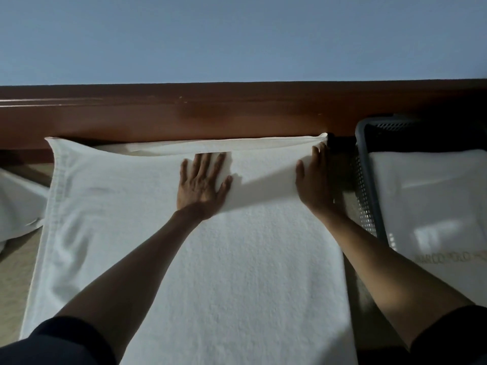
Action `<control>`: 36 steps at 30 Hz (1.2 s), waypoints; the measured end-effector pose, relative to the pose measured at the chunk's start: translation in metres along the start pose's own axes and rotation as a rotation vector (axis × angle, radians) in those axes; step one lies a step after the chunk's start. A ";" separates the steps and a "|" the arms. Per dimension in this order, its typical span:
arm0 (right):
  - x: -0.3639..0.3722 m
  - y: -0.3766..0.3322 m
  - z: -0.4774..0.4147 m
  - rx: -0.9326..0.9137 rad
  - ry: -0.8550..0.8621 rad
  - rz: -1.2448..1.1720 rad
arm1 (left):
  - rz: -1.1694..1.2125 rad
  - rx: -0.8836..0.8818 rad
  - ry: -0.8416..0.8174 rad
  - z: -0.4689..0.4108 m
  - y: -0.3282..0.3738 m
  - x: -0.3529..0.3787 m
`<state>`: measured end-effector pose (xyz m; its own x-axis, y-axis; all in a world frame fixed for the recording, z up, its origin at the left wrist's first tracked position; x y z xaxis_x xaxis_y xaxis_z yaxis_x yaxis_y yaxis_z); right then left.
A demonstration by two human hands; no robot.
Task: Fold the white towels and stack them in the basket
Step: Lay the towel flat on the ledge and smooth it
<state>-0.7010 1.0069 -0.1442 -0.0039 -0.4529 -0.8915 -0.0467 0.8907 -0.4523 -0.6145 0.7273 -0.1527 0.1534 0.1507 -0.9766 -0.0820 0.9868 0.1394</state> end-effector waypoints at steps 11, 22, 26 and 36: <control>0.089 -0.173 0.101 -0.302 -0.075 -0.058 | 0.076 0.116 0.022 0.059 -0.085 0.003; 0.124 -0.223 0.106 -0.193 -0.075 0.112 | 0.017 -0.208 0.036 0.079 -0.282 -0.030; 0.126 -0.224 0.108 -0.155 -0.165 0.156 | 0.050 -0.235 -0.012 0.074 -0.304 -0.034; 0.137 -0.258 0.195 -0.209 -0.129 0.060 | 0.156 0.034 0.005 0.210 -0.227 -0.001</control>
<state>-0.4944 0.7225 -0.1548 0.1143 -0.3790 -0.9183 -0.2561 0.8819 -0.3958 -0.3897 0.5151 -0.1489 0.1363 0.3024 -0.9434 -0.0712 0.9528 0.2951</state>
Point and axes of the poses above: each hand's wrist, its own z-axis away from the middle knuckle, its own x-axis out of the palm, y = z × x, the point moved 5 cm from there along -z, towards the middle knuckle, and after that the axes turned 5 degrees about -z, right-handed, at the moved point
